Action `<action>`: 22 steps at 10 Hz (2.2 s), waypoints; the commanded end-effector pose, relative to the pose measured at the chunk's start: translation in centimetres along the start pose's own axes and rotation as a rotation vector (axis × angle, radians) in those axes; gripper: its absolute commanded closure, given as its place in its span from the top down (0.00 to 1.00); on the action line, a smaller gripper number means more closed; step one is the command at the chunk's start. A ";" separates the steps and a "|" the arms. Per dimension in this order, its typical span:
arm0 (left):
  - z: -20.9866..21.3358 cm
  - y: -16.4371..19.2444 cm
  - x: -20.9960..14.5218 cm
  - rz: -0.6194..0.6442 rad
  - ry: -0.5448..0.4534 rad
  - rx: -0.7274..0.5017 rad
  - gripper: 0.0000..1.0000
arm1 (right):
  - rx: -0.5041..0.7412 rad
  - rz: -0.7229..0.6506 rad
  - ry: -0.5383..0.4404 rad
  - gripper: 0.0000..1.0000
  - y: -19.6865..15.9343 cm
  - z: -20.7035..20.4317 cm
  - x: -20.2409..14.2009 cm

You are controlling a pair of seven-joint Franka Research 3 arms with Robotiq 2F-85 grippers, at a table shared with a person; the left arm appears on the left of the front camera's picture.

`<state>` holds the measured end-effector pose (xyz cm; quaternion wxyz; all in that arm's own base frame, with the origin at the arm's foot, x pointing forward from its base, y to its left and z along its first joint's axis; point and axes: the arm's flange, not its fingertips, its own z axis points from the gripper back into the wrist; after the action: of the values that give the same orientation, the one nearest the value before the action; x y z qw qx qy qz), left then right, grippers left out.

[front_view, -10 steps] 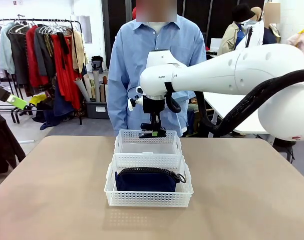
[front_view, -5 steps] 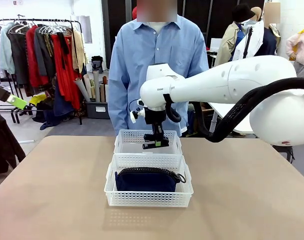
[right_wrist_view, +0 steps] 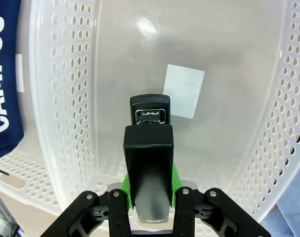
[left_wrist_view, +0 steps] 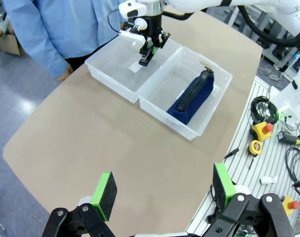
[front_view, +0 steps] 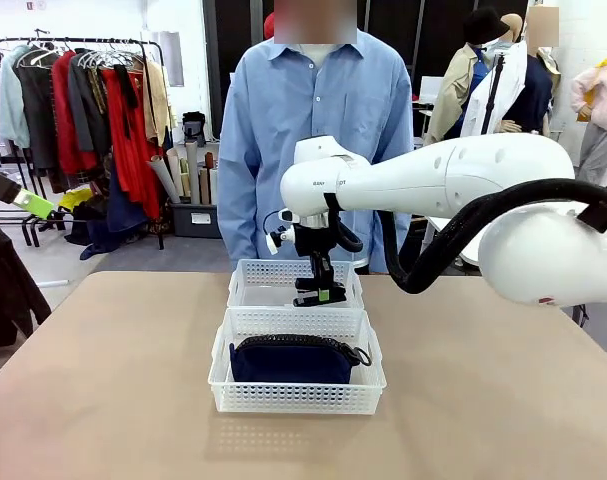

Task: Distribute items into two baskets.
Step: Place the picked Stapler into the Organizing basket as instructed by the person.

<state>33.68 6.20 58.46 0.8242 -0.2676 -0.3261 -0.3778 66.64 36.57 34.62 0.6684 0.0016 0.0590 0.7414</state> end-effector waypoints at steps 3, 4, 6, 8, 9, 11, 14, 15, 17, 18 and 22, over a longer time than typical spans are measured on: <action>0.0 0.0 0.0 -0.005 -0.013 -0.004 1.00 | 0.046 0.063 -0.057 0.19 -1.7 1.6 1.4; 0.0 0.0 0.0 -0.005 -0.013 -0.004 1.00 | 0.058 0.070 -0.065 0.37 -1.6 1.7 1.5; 0.0 0.0 0.0 -0.005 -0.013 -0.004 1.00 | 0.072 0.066 -0.077 0.75 -1.5 1.8 1.7; 0.0 0.0 0.0 -0.005 -0.013 -0.004 1.00 | 0.056 0.072 -0.068 1.00 -1.3 1.9 1.6; 0.0 0.0 0.0 -0.005 -0.013 -0.004 1.00 | 0.047 0.072 -0.065 1.00 -1.2 2.0 1.6; 0.0 0.0 0.0 -0.005 -0.013 -0.004 1.00 | 0.014 0.077 -0.065 1.00 -0.5 3.0 1.4; 0.0 0.0 0.0 -0.005 -0.013 -0.004 1.00 | -0.025 0.070 -0.067 1.00 0.4 3.8 1.3; 0.0 0.0 0.0 -0.005 -0.013 -0.004 1.00 | -0.007 0.062 -0.079 1.00 0.4 4.1 1.2; 0.0 0.0 0.0 -0.005 -0.013 -0.004 1.00 | -0.001 0.052 -0.067 1.00 0.3 3.3 1.2; 0.0 0.0 0.0 -0.005 -0.013 -0.004 1.00 | -0.001 0.052 -0.067 1.00 0.3 3.3 1.2; 0.0 0.0 0.0 -0.005 -0.013 -0.004 1.00 | -0.001 0.052 -0.067 1.00 0.3 3.3 1.2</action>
<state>33.68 6.20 58.45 0.8242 -0.2676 -0.3261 -0.3778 66.48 38.00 37.47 0.6509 0.0282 0.0388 0.7577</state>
